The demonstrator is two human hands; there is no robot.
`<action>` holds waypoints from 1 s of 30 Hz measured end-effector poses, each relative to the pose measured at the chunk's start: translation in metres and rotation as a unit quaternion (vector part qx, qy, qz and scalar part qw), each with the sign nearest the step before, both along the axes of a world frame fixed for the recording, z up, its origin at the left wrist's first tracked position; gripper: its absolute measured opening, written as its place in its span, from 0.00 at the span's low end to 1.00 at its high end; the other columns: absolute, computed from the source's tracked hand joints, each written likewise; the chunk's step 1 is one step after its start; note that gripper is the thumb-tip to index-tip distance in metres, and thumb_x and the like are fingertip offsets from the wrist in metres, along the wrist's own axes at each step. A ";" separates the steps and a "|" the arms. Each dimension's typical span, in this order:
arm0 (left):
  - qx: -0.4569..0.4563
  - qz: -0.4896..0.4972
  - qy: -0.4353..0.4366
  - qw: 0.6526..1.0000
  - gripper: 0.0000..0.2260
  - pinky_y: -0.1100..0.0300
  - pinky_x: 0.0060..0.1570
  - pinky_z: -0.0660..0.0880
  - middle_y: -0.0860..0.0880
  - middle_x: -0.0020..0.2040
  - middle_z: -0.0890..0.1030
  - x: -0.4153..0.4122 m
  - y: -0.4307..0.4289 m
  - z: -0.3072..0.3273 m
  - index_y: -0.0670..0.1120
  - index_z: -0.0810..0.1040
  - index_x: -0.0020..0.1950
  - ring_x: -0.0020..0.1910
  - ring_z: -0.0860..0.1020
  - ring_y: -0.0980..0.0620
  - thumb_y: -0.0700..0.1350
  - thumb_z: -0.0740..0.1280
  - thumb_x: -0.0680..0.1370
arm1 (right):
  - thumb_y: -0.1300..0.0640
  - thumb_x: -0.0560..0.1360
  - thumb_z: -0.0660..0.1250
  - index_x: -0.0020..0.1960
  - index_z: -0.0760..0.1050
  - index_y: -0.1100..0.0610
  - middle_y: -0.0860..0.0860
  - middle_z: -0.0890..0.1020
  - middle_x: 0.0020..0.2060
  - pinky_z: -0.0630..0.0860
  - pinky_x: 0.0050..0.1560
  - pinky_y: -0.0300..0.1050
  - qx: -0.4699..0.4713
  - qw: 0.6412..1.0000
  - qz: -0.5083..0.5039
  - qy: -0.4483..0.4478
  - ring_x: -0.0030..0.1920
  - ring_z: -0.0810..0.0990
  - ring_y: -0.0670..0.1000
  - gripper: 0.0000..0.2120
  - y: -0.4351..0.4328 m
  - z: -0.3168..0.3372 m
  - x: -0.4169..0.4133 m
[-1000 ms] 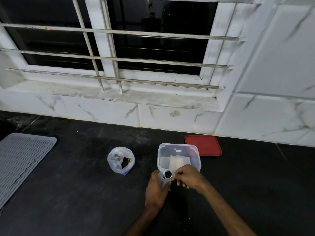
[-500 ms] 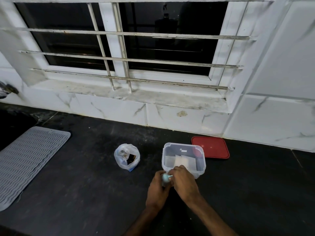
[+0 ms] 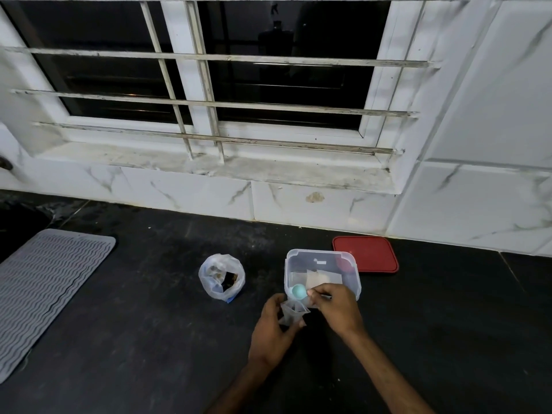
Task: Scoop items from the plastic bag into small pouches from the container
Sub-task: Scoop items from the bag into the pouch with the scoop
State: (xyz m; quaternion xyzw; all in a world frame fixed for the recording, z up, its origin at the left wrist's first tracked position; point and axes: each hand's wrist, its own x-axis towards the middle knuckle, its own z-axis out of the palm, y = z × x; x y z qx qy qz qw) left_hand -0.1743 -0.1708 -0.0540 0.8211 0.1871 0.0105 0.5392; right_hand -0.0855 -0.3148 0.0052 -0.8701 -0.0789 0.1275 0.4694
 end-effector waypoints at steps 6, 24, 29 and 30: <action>-0.020 0.056 -0.064 0.996 0.27 0.58 0.59 0.75 0.63 0.64 0.74 -0.009 0.035 0.011 0.59 0.67 0.68 0.62 0.74 0.62 0.62 0.70 0.72 | 0.56 0.77 0.69 0.42 0.83 0.53 0.48 0.85 0.33 0.75 0.39 0.32 0.064 0.998 0.007 0.025 0.36 0.83 0.42 0.06 0.034 0.021 -0.012; -0.107 0.259 0.033 0.959 0.12 0.55 0.37 0.76 0.44 0.40 0.83 0.032 0.177 -0.007 0.41 0.80 0.45 0.40 0.81 0.47 0.50 0.69 0.78 | 0.56 0.75 0.69 0.40 0.82 0.56 0.49 0.84 0.35 0.83 0.40 0.42 -0.195 0.979 0.060 0.018 0.36 0.83 0.46 0.07 0.207 -0.028 0.003; -0.085 0.201 0.020 0.976 0.13 0.55 0.35 0.77 0.46 0.35 0.84 0.034 0.183 -0.005 0.43 0.81 0.40 0.37 0.82 0.48 0.50 0.68 0.78 | 0.58 0.76 0.65 0.37 0.82 0.58 0.51 0.84 0.32 0.83 0.38 0.46 -0.151 0.984 0.048 0.077 0.33 0.84 0.49 0.11 0.219 -0.040 0.007; -0.078 0.187 0.023 0.979 0.12 0.53 0.37 0.78 0.46 0.36 0.84 0.034 0.184 -0.008 0.43 0.81 0.40 0.38 0.83 0.47 0.49 0.68 0.79 | 0.60 0.76 0.64 0.38 0.82 0.59 0.52 0.85 0.32 0.83 0.36 0.44 -0.131 0.986 0.045 0.094 0.32 0.84 0.51 0.12 0.220 -0.041 0.007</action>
